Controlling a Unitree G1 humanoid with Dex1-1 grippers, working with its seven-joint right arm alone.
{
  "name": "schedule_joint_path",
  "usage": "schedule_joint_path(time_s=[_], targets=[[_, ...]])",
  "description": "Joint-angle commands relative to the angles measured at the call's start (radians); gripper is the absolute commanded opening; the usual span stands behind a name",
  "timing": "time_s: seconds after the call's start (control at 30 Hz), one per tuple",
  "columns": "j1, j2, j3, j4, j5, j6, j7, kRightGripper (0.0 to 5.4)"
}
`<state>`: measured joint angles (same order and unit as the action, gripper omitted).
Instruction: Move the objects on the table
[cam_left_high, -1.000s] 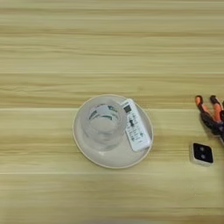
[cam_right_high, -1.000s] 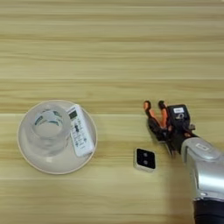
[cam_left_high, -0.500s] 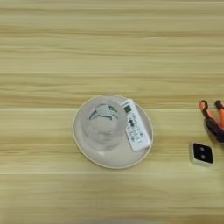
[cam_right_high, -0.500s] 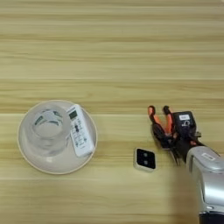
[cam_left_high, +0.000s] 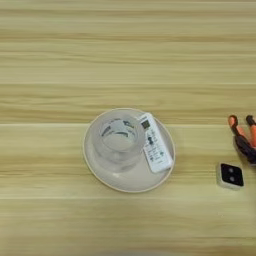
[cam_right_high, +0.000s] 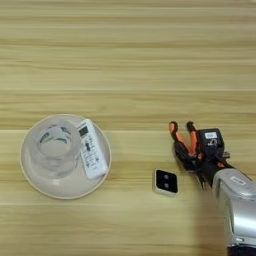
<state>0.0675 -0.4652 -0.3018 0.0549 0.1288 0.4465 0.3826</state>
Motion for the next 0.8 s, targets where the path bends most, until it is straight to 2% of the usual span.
schedule_joint_path(time_s=[0.03, 0.27, 0.53, 0.67, 0.8], targets=[[0.032, -0.008, 0.017, 0.028, -0.019, 0.023, -0.016, 3.69], [0.041, 0.009, 0.01, -0.017, -0.001, 0.029, -0.028, 4.47], [0.101, 0.065, -0.005, -0.224, 0.047, 0.058, -0.052, 5.36], [0.122, 0.091, -0.016, -0.283, 0.059, 0.069, -0.073, 5.36], [0.119, 0.105, -0.024, -0.265, 0.056, 0.06, -0.091, 5.36]])
